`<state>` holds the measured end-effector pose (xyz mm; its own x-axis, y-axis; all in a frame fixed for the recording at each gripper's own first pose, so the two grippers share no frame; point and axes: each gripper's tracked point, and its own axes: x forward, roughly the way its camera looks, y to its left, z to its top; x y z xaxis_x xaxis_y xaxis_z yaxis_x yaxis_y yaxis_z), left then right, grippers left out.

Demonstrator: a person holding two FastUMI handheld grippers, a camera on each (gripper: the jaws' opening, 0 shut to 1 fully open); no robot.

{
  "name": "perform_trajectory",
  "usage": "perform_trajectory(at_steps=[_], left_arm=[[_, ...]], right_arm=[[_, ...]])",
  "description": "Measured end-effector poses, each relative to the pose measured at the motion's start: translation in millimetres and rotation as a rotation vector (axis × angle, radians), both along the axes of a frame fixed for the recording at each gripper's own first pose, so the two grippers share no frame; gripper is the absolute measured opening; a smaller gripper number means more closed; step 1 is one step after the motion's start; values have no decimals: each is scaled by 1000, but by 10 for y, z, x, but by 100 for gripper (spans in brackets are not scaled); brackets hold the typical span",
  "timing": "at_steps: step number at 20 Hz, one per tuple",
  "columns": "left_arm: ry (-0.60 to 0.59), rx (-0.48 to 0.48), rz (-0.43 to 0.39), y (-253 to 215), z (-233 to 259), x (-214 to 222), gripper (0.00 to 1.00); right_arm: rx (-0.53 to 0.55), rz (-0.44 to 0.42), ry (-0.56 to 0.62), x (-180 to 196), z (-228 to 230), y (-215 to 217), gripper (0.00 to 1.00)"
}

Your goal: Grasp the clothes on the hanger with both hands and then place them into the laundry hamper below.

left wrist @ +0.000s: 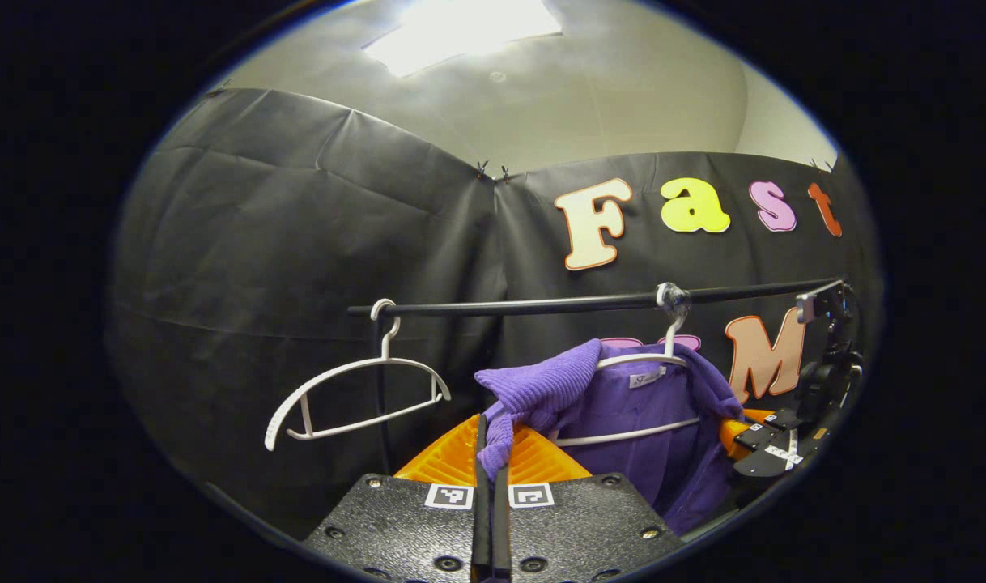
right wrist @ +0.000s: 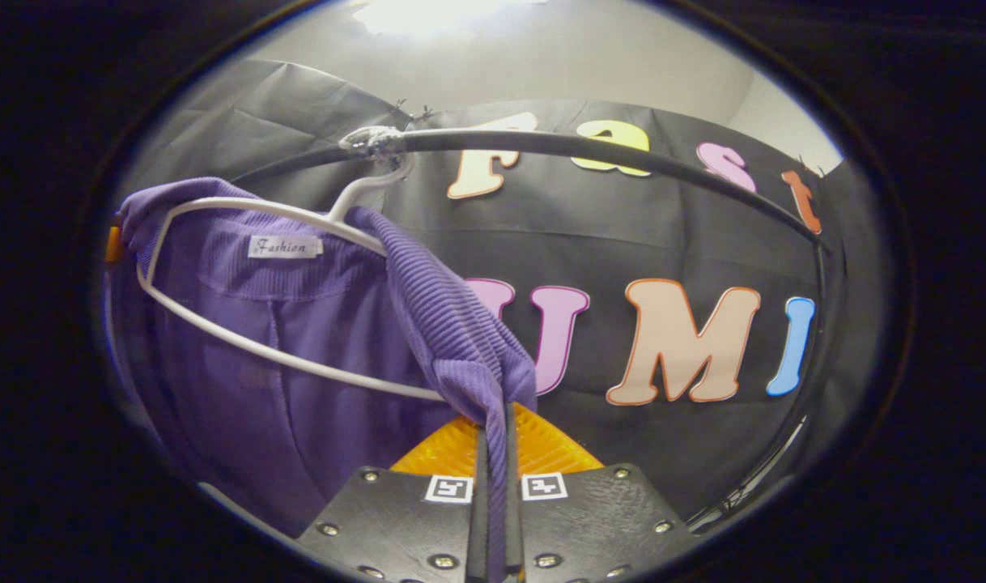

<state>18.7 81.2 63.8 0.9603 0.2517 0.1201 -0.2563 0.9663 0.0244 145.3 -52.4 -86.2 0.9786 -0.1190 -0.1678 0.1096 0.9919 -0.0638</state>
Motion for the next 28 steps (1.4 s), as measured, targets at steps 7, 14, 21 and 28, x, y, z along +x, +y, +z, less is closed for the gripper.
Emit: perform_trajectory(at_steps=[7, 14, 21, 28], left_arm=[[-39, 21, 68, 331, 132, 2, 2], [36, -18, 68, 496, -249, 134, 2], [43, 21, 31, 395, -389, 217, 0], [32, 11, 3, 329, -467, 258, 0]], right_arm=[[-13, -60, -48, 122, 222, -256, 8], [-49, -73, -81, 183, 377, -348, 8], [-77, -110, -80, 324, 374, -508, 7], [-91, -144, -87, 457, 377, -660, 7]])
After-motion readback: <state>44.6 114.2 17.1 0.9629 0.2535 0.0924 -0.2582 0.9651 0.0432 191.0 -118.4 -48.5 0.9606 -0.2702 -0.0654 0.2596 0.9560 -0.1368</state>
